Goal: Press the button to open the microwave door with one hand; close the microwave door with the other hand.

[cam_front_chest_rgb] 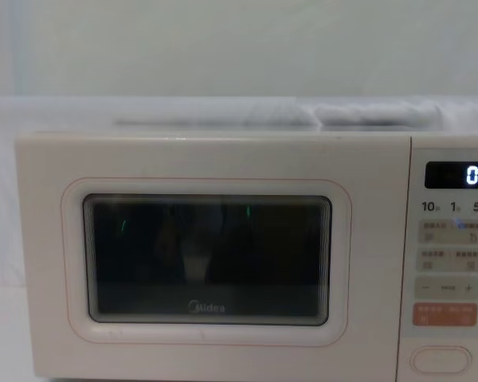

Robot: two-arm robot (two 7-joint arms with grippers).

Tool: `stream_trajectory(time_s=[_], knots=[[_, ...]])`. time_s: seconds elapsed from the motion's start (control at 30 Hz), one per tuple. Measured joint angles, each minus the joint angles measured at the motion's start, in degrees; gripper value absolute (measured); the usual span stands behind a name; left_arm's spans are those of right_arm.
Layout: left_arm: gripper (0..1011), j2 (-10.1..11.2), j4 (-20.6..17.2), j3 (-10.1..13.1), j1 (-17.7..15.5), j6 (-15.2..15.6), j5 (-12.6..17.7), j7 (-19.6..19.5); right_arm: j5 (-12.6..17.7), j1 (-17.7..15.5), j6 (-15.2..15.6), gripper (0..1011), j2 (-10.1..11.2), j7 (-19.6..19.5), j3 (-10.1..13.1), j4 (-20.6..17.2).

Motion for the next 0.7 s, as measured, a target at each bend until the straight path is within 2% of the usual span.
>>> stream_trajectory(time_s=[0.03, 0.1, 0.13, 0.17, 0.23, 0.33, 0.37, 0.47, 0.57, 0.67, 0.7], knots=[[245, 0.00, 0.00, 0.00, 0.00, 0.00, 0.00, 0.00, 0.00, 0.00, 0.00, 1002, 0.00, 0.00, 0.00, 0.00], [302, 0.01, 0.00, 0.00, 0.00, 0.00, 0.00, 0.00, 0.00, 0.00, 0.00, 1002, 0.00, 0.00, 0.00, 0.00], [361, 0.01, 0.00, 0.00, 0.00, 0.00, 0.00, 0.00, 0.00, 0.00, 0.00, 1002, 0.00, 0.00, 0.00, 0.00], [361, 0.01, 0.00, 0.00, 0.00, 0.00, 0.00, 0.00, 0.00, 0.00, 0.00, 1002, 0.00, 0.00, 0.00, 0.00], [457, 0.01, 0.00, 0.00, 0.00, 0.00, 0.00, 0.00, 0.00, 0.00, 0.00, 1002, 0.00, 0.00, 0.00, 0.00], [544, 0.01, 0.00, 0.00, 0.00, 0.00, 0.00, 0.00, 0.00, 0.00, 0.00, 1002, 0.00, 0.00, 0.00, 0.00], [544, 0.01, 0.00, 0.00, 0.00, 0.00, 0.00, 0.00, 0.00, 0.00, 0.00, 1002, 0.00, 0.00, 0.00, 0.00], [685, 0.01, 0.00, 0.00, 0.00, 0.00, 0.00, 0.00, 0.00, 0.00, 0.00, 1002, 0.00, 0.00, 0.00, 0.00], [745, 0.01, 0.00, 0.00, 0.00, 0.00, 0.00, 0.00, 0.00, 0.00, 0.00, 1002, 0.00, 0.00, 0.00, 0.00], [873, 0.01, 0.00, 0.00, 0.00, 0.00, 0.00, 0.00, 0.00, 0.00, 0.00, 1002, 0.00, 0.00, 0.00, 0.00], [873, 0.01, 0.00, 0.00, 0.00, 0.00, 0.01, 0.00, 0.00, 0.00, 0.00, 1003, 0.00, 0.00, 0.00, 0.00]])
